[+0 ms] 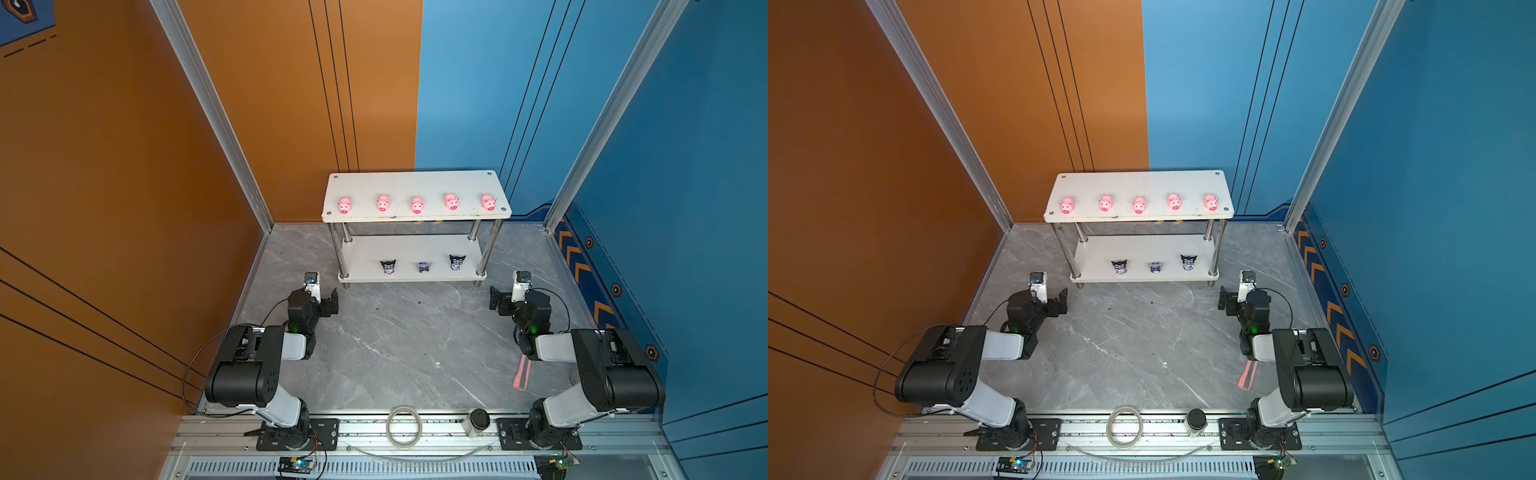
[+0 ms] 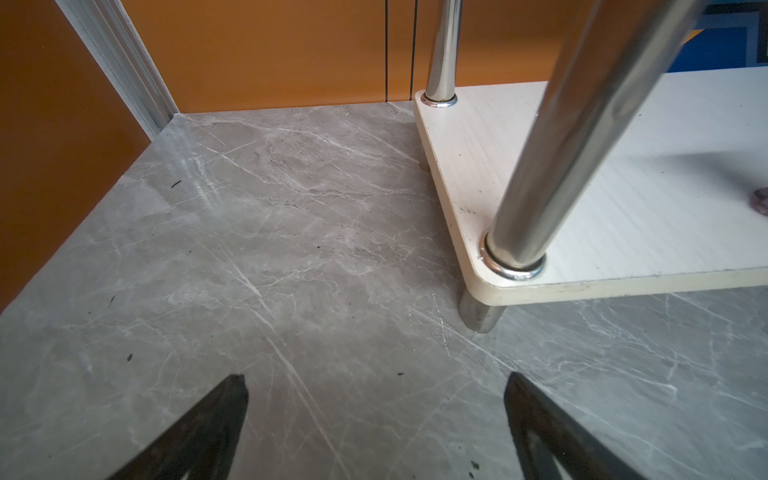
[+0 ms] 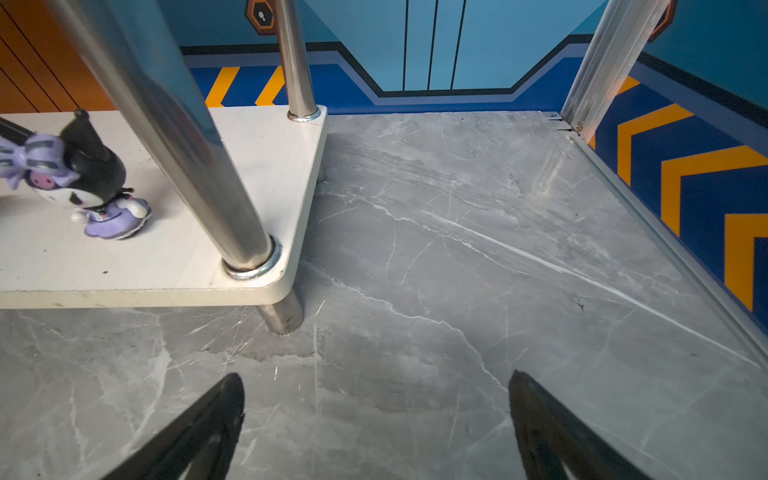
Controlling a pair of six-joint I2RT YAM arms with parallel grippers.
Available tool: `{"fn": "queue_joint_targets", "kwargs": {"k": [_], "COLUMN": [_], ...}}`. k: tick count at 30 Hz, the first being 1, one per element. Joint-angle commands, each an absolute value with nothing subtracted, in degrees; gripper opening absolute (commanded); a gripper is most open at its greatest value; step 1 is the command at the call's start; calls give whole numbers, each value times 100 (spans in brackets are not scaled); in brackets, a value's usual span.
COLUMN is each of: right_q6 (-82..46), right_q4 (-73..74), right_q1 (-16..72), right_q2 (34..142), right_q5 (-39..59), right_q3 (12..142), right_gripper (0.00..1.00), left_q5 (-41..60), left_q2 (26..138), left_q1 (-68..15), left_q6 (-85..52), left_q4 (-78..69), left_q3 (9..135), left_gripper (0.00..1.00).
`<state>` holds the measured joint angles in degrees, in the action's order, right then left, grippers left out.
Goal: Place and organize the plastic toys onto the shelf
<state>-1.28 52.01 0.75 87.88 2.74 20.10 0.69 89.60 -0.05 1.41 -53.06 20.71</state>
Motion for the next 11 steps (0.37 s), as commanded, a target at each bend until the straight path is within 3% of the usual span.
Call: {"fn": "queue_joint_targets", "kwargs": {"k": [1, 11], "right_q6": [-102, -149], "right_q4": [5076, 5027], "right_q1": [33, -9], "right_q2": [8760, 8771], "right_q5": [212, 246], "right_q3": [2114, 2136], "right_gripper": [100, 100], "left_q5": [-35, -3], "left_q2": [8954, 8949], "left_q1": [19, 35], "left_q6": [61, 50], "left_q4": [-5237, -5238], "left_q3": [2191, 2191], "left_gripper": [98, 98]}}
